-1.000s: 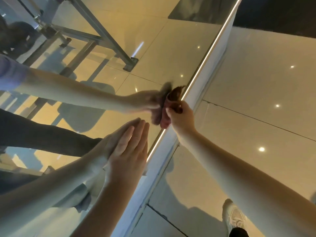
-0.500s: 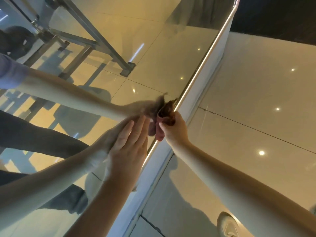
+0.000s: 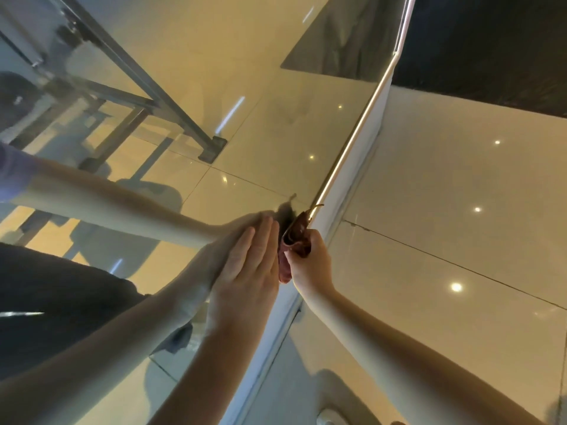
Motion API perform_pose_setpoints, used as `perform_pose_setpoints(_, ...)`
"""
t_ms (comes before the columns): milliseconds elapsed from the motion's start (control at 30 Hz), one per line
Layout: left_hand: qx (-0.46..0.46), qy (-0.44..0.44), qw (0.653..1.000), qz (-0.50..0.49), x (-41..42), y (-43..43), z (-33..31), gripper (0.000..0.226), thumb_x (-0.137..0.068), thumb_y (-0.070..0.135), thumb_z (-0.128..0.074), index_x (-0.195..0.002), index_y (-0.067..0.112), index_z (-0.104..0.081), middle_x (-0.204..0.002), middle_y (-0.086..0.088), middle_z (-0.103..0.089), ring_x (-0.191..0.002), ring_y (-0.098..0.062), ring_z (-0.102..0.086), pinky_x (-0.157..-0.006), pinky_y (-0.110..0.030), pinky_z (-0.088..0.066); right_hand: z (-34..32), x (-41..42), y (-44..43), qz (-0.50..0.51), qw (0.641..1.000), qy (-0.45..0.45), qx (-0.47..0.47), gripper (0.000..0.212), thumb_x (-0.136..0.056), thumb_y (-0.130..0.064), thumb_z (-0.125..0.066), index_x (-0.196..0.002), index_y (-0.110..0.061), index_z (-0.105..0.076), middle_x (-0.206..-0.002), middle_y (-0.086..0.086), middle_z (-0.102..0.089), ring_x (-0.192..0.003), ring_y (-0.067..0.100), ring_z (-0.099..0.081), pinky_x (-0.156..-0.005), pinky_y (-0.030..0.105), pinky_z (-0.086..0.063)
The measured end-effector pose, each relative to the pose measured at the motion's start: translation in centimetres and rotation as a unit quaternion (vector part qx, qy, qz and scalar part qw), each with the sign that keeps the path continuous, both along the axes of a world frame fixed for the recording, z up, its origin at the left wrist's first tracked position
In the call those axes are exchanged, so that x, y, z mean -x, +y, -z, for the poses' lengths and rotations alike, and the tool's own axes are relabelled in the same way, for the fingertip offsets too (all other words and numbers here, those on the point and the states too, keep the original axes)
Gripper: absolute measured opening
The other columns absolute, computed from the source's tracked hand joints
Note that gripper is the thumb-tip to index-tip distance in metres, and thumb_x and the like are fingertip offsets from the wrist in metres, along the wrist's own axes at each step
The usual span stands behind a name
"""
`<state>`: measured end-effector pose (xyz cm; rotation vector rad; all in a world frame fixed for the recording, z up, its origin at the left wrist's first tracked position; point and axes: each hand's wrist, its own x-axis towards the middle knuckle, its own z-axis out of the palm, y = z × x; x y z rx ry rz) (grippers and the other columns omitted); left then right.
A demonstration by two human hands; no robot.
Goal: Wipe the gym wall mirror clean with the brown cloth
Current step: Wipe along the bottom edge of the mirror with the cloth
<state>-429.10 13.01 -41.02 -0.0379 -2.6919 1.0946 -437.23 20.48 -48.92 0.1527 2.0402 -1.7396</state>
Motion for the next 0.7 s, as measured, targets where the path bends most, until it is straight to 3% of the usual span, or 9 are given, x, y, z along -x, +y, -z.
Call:
perform_pose_setpoints(33,0.0,0.003,1.0,0.002,0.3,0.0,0.0,0.061,-0.09,0.022,-0.041,-0.142,-0.007,-0.024,-0.15,-0.013,-0.049,-0.146,-0.026,-0.028,-0.122,-0.042,-0.005,-0.2,0.8,0.0,0.002,1.0,0.005,-0.003,0.02,-0.095,-0.013,-0.06,-0.114,-0.014,-0.055,-0.108,0.007,-0.063,-0.097,0.019,-0.061,-0.079,0.021,-0.051)
perform_pose_setpoints(133,0.015,0.012,1.0,0.011,1.3,-0.1,0.0,0.062,-0.097,0.021,-0.032,-0.145,-0.009,-0.01,-0.149,-0.012,-0.05,-0.145,-0.025,-0.027,-0.122,-0.041,-0.005,0.1,3.0,0.1,0.023,1.0,0.02,0.005,0.014,-0.094,-0.013,-0.061,-0.105,-0.019,-0.055,-0.103,0.009,-0.065,-0.09,0.02,-0.062,-0.08,0.026,-0.054)
perform_pose_setpoints(233,0.02,-0.004,1.0,0.014,2.1,-0.4,0.2,0.045,-0.105,0.011,-0.014,-0.146,-0.01,-0.013,-0.149,-0.014,-0.05,-0.145,-0.026,-0.029,-0.123,-0.041,-0.004,0.3,4.3,0.5,0.024,0.999,0.033,0.002,0.016,-0.094,-0.009,-0.06,-0.102,-0.021,-0.053,-0.101,0.002,-0.062,-0.086,0.007,-0.056,-0.067,0.002,-0.04)
perform_pose_setpoints(300,0.019,-0.001,0.999,0.028,3.0,-0.3,0.1,0.05,-0.104,0.016,-0.025,-0.145,-0.01,-0.013,-0.15,-0.015,-0.048,-0.145,-0.028,-0.026,-0.123,-0.043,-0.002,0.7,5.2,0.6,0.024,0.999,0.039,0.012,0.017,-0.094,-0.008,-0.059,-0.098,-0.023,-0.053,-0.097,0.002,-0.061,-0.083,0.005,-0.055,-0.067,0.003,-0.04)
perform_pose_setpoints(333,0.021,-0.003,0.999,0.028,3.6,-0.1,0.0,0.057,-0.101,0.02,-0.032,-0.145,-0.01,-0.014,-0.151,-0.016,-0.046,-0.146,-0.029,-0.025,-0.123,-0.043,-0.001,0.9,5.8,0.4,0.03,0.998,0.043,0.023,0.017,-0.094,-0.009,-0.059,-0.095,-0.026,-0.054,-0.095,0.004,-0.063,-0.081,0.01,-0.058,-0.071,0.01,-0.045)
perform_pose_setpoints(400,0.022,-0.024,0.999,0.015,4.6,0.3,-0.2,0.057,-0.099,0.023,-0.032,-0.145,-0.01,-0.023,-0.153,-0.016,-0.044,-0.146,-0.029,-0.023,-0.123,-0.044,-0.001,0.6,7.6,0.3,0.051,0.996,0.053,0.04,0.023,-0.094,-0.012,-0.058,-0.091,-0.034,-0.055,-0.093,0.007,-0.065,-0.082,0.022,-0.062,-0.075,0.031,-0.051)
perform_pose_setpoints(467,0.002,-0.04,0.999,0.005,5.7,0.4,-0.1,0.048,-0.104,0.015,-0.017,-0.141,-0.007,-0.039,-0.153,-0.017,-0.044,-0.146,-0.029,-0.023,-0.123,-0.043,-0.001,-0.1,10.2,0.6,0.06,0.995,0.07,0.03,0.024,-0.095,-0.012,-0.056,-0.091,-0.035,-0.055,-0.094,0.004,-0.065,-0.089,0.024,-0.064,-0.08,0.038,-0.055)
perform_pose_setpoints(600,-0.007,-0.038,0.999,0.017,7.7,1.0,-0.1,0.069,-0.103,0.005,0.004,-0.133,-0.003,-0.057,-0.152,-0.017,-0.044,-0.145,-0.027,-0.027,-0.123,-0.041,-0.006,-2.0,17.2,1.5,0.075,0.992,0.097,0.005,0.016,-0.095,-0.012,-0.057,-0.095,-0.028,-0.055,-0.1,0.006,-0.066,-0.094,0.024,-0.064,-0.085,0.038,-0.054)
perform_pose_setpoints(700,-0.022,-0.026,0.999,0.021,9.2,1.1,0.1,0.06,-0.102,0.005,-0.008,-0.131,-0.003,-0.06,-0.151,-0.016,-0.047,-0.144,-0.026,-0.03,-0.122,-0.04,-0.007,-2.5,20.0,1.9,0.073,0.992,0.1,0.013,0.014,-0.095,-0.011,-0.057,-0.106,-0.02,-0.057,-0.105,0.005,-0.063,-0.096,0.017,-0.061,-0.08,0.018,-0.049)
